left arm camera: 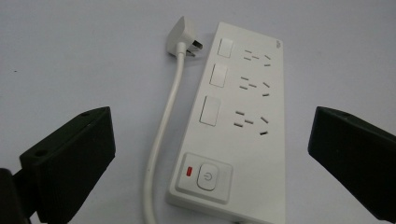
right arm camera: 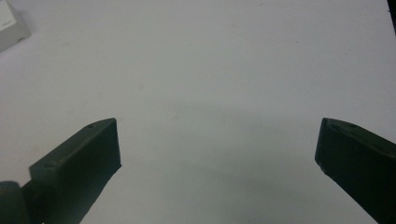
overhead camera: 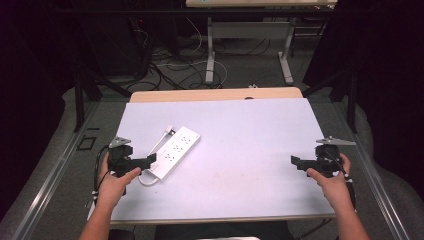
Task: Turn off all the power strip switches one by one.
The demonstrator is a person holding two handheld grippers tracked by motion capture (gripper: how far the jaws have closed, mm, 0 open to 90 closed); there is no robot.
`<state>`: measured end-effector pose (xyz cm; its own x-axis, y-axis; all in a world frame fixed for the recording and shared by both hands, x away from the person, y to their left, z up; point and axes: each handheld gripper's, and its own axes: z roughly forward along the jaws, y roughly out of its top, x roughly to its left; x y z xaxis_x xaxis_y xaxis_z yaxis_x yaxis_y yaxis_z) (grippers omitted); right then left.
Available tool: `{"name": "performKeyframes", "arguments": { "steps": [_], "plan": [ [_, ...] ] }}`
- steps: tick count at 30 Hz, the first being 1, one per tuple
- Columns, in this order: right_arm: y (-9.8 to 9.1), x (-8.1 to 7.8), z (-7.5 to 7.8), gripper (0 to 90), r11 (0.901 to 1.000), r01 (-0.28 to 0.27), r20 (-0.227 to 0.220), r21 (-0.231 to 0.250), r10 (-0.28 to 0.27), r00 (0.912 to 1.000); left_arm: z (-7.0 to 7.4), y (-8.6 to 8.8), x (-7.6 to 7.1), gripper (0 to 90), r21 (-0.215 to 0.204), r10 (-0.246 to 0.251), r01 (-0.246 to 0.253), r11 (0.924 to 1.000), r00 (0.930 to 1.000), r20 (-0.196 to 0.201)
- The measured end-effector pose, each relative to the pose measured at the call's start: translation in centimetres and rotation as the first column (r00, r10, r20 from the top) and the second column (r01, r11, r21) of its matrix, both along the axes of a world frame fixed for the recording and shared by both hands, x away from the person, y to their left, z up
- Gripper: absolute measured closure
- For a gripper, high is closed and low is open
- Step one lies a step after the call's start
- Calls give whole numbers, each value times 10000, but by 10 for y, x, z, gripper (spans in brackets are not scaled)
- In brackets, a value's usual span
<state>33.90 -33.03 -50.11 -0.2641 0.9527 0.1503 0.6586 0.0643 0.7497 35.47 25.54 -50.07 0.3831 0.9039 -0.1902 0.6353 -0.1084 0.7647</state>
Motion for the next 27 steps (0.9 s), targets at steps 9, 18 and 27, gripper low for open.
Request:
{"name": "performKeyframes", "arguments": {
  "steps": [9,18,27],
  "plan": [
    [14,0,1,0,9960,-746,-400,-499,726,9966,5,2,-4,90,350,62,-55,9994,9998,-200],
    [23,-2,1,0,9931,-956,-330,-679,935,9951,9,-1,-7,219,361,-331,345,9988,9988,-374],
    [26,-4,-1,0,9938,-802,-345,-769,777,9964,8,-6,-8,329,1030,-390,416,9938,9989,-270]
  ]
}}
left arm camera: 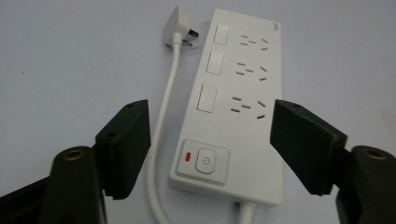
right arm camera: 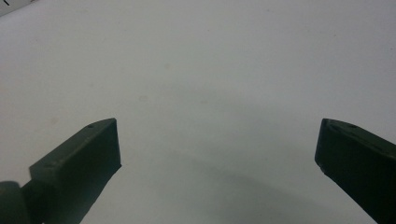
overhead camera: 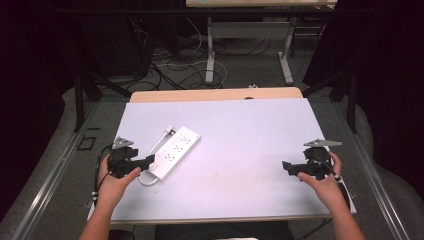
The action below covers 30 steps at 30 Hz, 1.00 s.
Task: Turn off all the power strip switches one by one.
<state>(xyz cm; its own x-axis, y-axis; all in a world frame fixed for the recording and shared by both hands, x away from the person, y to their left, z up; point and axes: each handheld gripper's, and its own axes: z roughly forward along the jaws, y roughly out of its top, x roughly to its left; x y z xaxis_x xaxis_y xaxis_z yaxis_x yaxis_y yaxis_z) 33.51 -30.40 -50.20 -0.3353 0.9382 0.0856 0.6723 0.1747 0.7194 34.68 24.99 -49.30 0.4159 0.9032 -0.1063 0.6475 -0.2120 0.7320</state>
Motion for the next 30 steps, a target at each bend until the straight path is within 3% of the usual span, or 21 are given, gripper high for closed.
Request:
{"name": "performKeyframes", "arguments": {
  "steps": [6,7,9,20,30],
  "plan": [
    [0,0,-2,0,10000,-8,-23,0,8,10000,-4,-3,0,441,-48,150,-151,9999,9993,-341],
    [1,0,-2,0,10000,27,-33,-11,-27,10000,-4,-3,0,494,47,112,-110,9999,9994,-332],
    [2,0,-2,0,10000,44,-52,4,-44,10000,-4,-3,0,510,86,-4,8,10000,9989,-471],
    [3,1,-6,0,10000,-72,-106,7,72,9999,-12,-7,4,781,443,27,12,9990,9961,-881],
    [3,2,-7,0,10000,-6,-117,39,7,9999,-19,-9,11,896,536,12,56,9985,9919,-1272]
  ]
}}
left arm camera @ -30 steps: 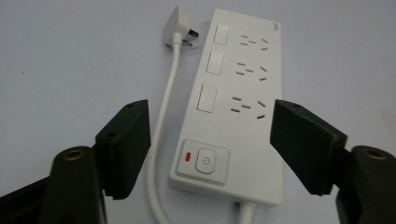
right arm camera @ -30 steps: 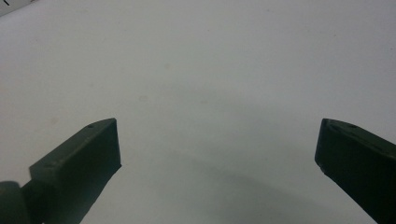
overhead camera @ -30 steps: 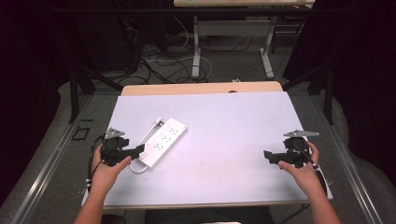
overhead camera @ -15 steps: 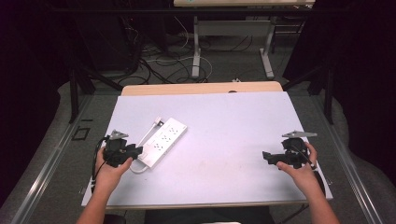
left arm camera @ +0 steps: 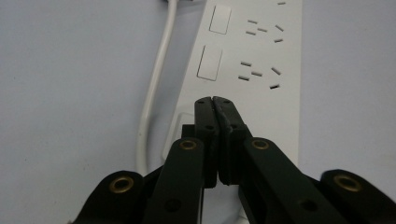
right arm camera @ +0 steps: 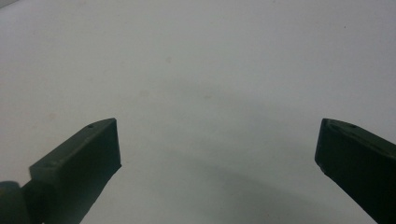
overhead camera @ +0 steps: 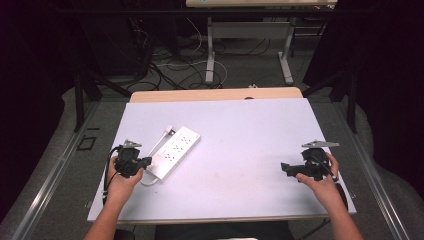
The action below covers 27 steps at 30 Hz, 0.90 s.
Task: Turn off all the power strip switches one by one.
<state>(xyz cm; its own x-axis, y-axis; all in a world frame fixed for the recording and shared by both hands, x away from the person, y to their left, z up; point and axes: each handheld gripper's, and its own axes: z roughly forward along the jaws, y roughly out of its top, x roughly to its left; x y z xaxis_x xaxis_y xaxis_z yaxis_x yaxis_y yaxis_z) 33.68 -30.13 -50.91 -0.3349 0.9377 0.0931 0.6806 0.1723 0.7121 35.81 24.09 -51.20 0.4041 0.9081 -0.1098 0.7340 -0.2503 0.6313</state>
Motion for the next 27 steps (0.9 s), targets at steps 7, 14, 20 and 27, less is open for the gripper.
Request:
{"name": "performKeyframes", "arguments": {
  "steps": [7,14,20,27],
  "plan": [
    [-1,0,-1,0,10000,-75,-41,23,75,10000,-4,-2,3,900,-20,38,-38,10000,9997,-233],
    [-1,0,-1,0,10000,-8,-106,42,9,9999,-7,-5,5,900,104,-46,51,9999,9989,-476],
    [-1,0,-1,0,10000,-11,-121,46,12,9999,-10,-6,6,900,178,34,-26,9998,9988,-484],
    [-2,0,-1,0,10000,-60,-55,30,60,10000,-11,-10,6,900,471,119,-97,9988,9989,-460]
  ]
}}
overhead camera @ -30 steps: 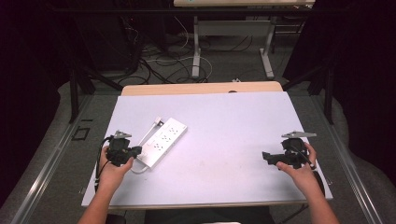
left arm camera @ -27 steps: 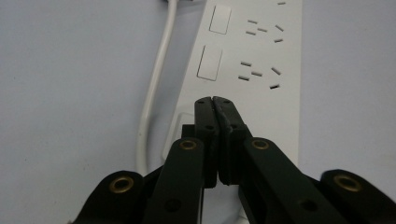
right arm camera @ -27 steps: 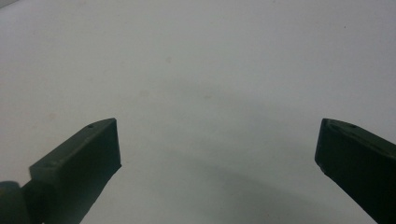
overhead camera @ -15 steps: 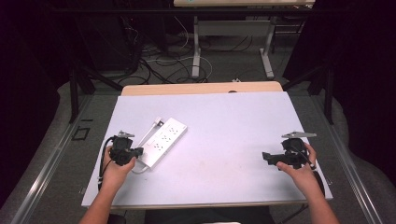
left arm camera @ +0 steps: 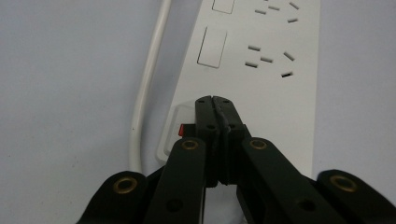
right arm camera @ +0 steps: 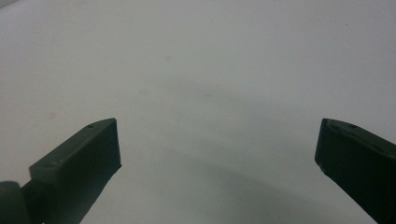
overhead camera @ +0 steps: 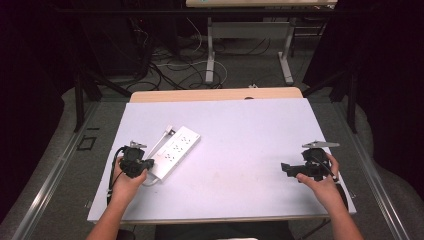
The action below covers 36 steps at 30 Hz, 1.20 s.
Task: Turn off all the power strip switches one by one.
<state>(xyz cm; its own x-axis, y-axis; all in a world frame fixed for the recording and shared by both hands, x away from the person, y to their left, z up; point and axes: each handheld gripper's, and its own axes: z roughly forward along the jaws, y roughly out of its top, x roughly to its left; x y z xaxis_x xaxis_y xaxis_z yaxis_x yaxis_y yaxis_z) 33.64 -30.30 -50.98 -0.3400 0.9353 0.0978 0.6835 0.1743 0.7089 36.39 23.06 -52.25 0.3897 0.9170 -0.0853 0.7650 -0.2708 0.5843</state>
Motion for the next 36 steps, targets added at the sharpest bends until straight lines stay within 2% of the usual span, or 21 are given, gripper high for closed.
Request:
{"name": "performKeyframes", "arguments": {
  "steps": [6,8,12,19,20,23,36],
  "plan": [
    [0,0,0,0,10000,29,-3,-7,-29,10000,-1,-3,0,900,272,-10,8,9996,10000,47],
    [0,0,0,0,10000,2,2,12,-2,10000,0,-3,0,900,248,36,-35,9997,10000,-54],
    [0,0,0,0,9999,129,36,86,-129,9999,1,1,0,900,-244,38,-38,9997,10000,23],
    [-1,0,0,0,10000,75,0,65,-75,10000,2,2,1,900,-215,4,-7,9998,9999,-109],
    [-1,0,0,0,9999,85,1,68,-85,10000,1,2,1,900,-298,57,-57,9995,10000,-13],
    [-1,0,0,0,9999,114,-25,95,-114,9999,2,3,1,900,-354,69,-73,9993,9999,-116],
    [-1,0,0,0,9998,135,11,111,-135,9999,4,1,3,900,-288,8,-14,9996,9998,-190]
  ]
}}
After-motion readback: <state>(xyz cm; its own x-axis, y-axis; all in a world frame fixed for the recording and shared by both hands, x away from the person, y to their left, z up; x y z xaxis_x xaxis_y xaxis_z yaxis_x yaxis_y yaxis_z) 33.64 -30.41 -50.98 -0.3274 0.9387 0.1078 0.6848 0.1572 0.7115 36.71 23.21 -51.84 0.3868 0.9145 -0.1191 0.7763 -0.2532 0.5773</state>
